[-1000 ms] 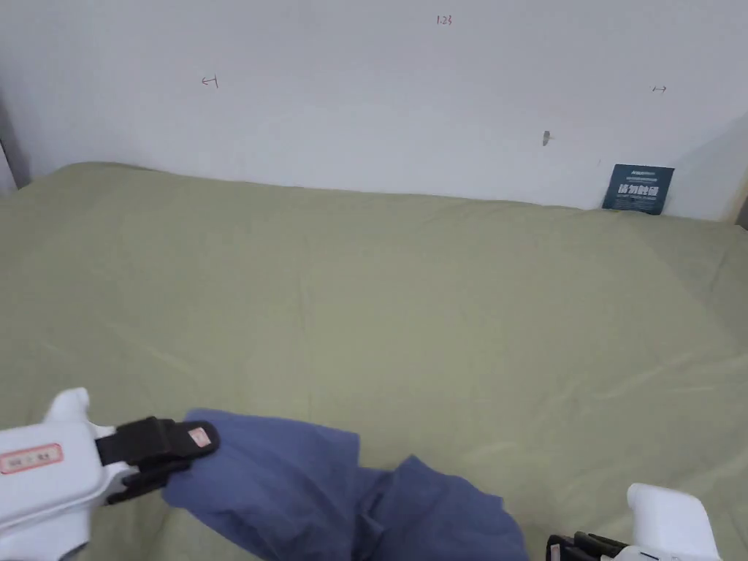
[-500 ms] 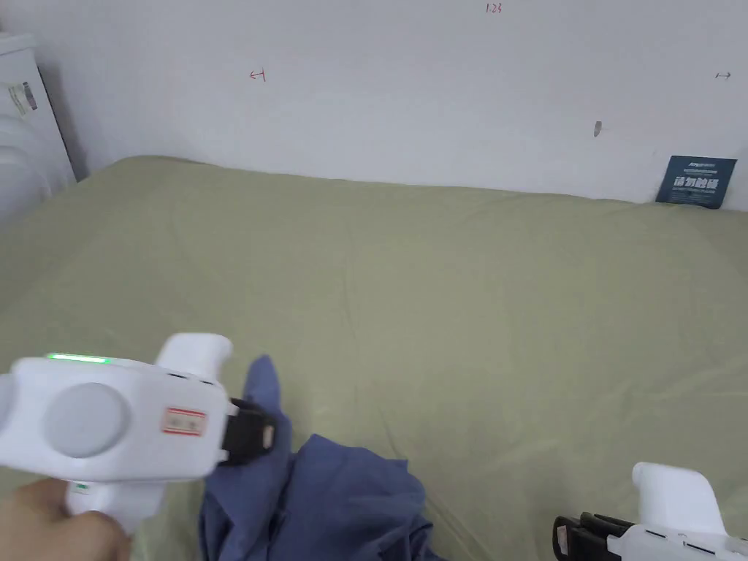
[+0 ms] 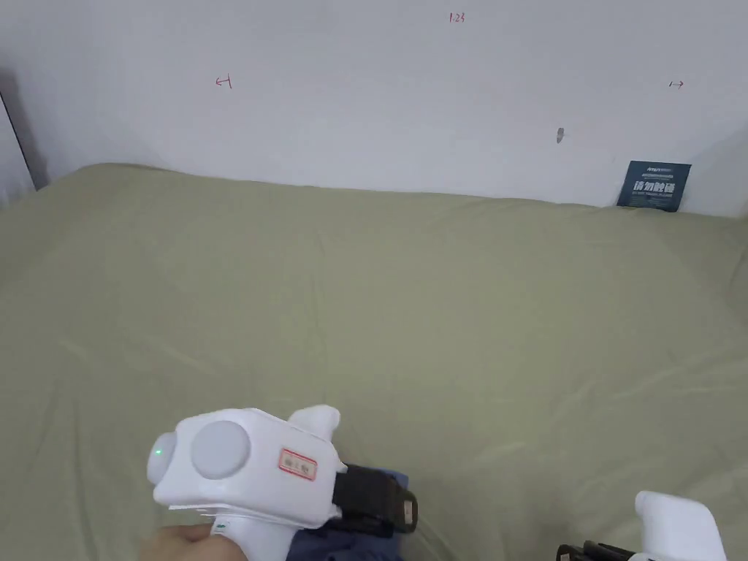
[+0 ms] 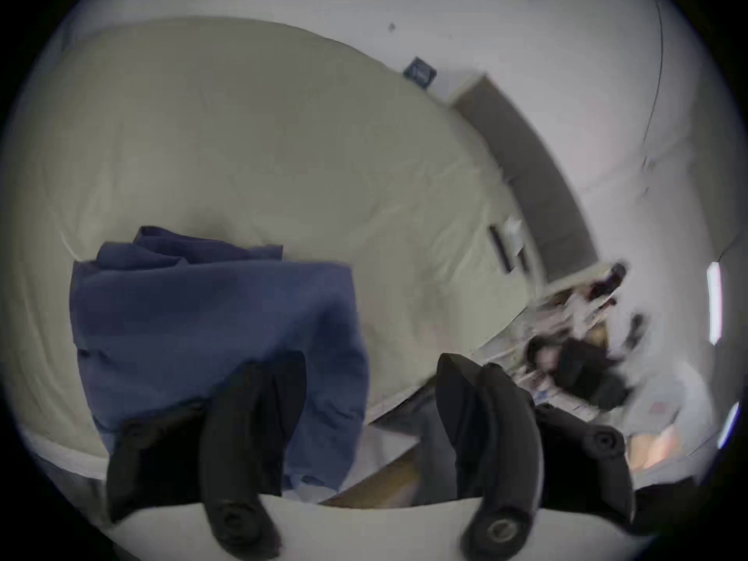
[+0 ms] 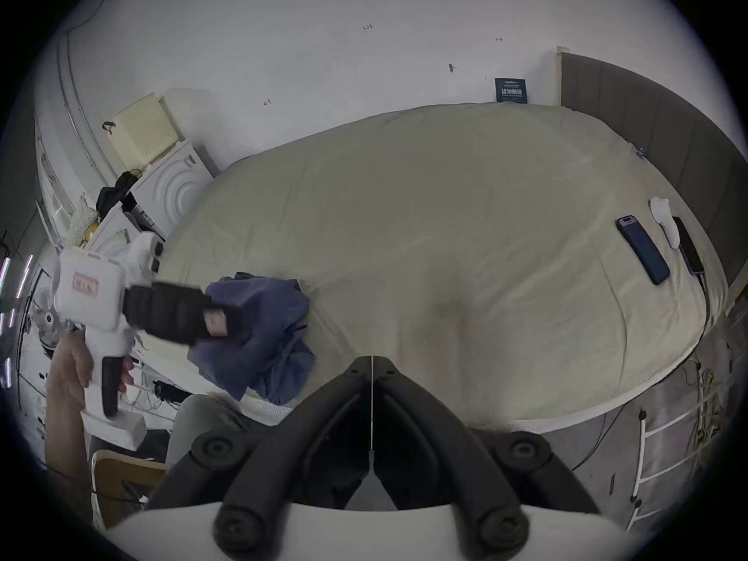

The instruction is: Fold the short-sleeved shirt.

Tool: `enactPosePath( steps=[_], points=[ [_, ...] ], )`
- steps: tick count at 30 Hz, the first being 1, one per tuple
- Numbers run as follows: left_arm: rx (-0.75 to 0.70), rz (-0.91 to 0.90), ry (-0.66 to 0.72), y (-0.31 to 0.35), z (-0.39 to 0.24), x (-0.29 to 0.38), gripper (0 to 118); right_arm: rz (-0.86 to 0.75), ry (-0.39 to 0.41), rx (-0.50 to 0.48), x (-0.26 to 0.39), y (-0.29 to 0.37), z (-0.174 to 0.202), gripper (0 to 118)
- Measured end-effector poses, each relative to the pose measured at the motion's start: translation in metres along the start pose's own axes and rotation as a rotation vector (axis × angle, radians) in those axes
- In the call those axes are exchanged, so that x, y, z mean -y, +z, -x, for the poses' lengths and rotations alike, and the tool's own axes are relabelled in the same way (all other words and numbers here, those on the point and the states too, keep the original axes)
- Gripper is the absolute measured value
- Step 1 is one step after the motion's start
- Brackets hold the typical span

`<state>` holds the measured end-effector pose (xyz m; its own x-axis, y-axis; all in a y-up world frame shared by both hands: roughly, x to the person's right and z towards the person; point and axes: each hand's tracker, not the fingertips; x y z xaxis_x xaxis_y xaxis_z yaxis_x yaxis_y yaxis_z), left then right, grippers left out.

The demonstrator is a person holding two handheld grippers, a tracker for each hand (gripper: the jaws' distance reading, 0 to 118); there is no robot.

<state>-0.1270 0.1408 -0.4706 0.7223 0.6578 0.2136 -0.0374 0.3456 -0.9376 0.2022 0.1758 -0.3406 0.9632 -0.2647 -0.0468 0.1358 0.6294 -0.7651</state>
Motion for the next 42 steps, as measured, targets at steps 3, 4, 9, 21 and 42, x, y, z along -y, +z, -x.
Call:
enactPosePath(
  steps=[3, 4, 9, 21, 42],
  points=[
    [0.093, -0.105, 0.030, 0.028, 0.014, -0.006, 72, 0.014, 0.009, -0.007, 0.004, -0.004, 0.004, 2],
    [0.133, -0.131, 0.044, 0.037, 0.025, -0.006, 72, 0.021, 0.009, -0.013, 0.005, -0.006, 0.004, 2],
    [0.103, -0.158, 0.274, 0.038, 0.077, 0.028, 10, 0.030, 0.013, -0.038, 0.010, -0.006, 0.009, 2],
    [0.005, -0.248, 0.312, -0.054, 0.044, 0.086, 0, 0.000, -0.012, -0.030, 0.012, 0.000, 0.006, 2],
    [-0.073, -0.422, 0.243, 0.141, 0.115, 0.031, 0, 0.200, -0.289, -0.956, -0.017, -0.174, 0.053, 2]
  ],
)
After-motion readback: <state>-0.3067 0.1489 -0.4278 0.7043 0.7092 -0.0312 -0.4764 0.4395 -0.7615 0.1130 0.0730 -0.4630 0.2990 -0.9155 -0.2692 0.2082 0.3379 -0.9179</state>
